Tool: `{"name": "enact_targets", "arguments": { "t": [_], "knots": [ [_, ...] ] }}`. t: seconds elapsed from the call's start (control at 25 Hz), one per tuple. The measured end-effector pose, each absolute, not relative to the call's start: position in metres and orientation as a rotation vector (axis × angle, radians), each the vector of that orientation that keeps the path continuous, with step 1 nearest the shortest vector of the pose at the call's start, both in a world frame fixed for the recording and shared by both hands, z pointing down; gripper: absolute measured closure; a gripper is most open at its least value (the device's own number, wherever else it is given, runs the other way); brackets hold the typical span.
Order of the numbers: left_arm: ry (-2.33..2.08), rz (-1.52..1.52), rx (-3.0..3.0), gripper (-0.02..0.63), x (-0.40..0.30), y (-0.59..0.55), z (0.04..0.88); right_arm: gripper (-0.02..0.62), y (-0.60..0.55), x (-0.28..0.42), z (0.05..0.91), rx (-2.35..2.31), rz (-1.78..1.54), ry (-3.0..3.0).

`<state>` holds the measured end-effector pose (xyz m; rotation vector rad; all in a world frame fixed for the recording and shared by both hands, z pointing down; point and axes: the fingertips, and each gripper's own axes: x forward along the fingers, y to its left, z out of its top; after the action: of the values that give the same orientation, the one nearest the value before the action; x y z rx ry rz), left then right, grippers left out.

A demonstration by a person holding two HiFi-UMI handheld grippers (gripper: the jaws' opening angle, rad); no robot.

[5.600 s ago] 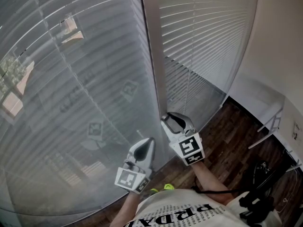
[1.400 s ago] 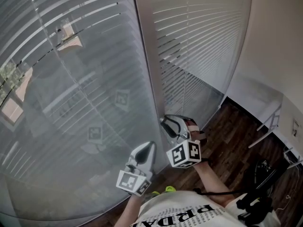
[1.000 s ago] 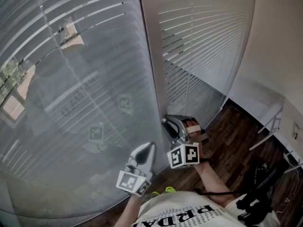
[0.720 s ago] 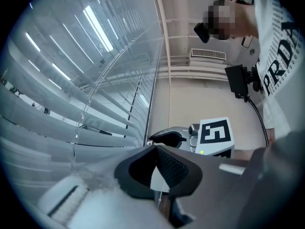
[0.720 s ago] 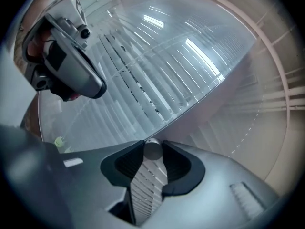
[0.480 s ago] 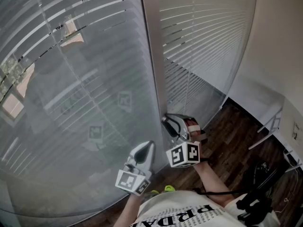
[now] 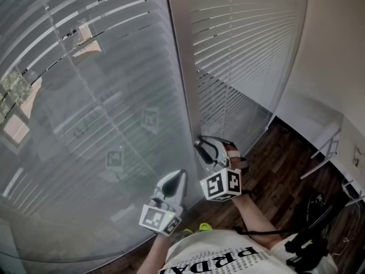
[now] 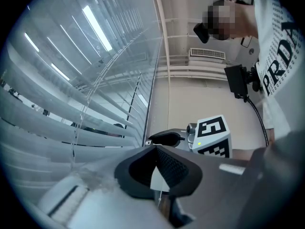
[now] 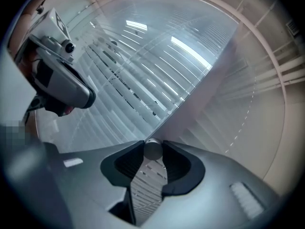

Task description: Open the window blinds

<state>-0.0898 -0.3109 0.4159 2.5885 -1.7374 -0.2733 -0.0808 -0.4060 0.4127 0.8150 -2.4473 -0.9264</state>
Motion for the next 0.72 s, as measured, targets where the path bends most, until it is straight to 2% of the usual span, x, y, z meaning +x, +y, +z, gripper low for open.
{"name": "enact_targets", "arguments": {
  "t": [0.52,0.72],
  "knots": [
    [-1.733,-0.269,2.592,0.614,-0.0889,-0.3090,0.4172,0.466,-0.4080,-0.0789,0.4115,0.843,-0.689,-2.618],
    [-1.726,-0.264,2.599,0.614,-0.0881,-0.3079,0.4201,0.466,-0.4097,-0.0766,0.4108,0.848,-0.458,-2.764]
  ]
}}
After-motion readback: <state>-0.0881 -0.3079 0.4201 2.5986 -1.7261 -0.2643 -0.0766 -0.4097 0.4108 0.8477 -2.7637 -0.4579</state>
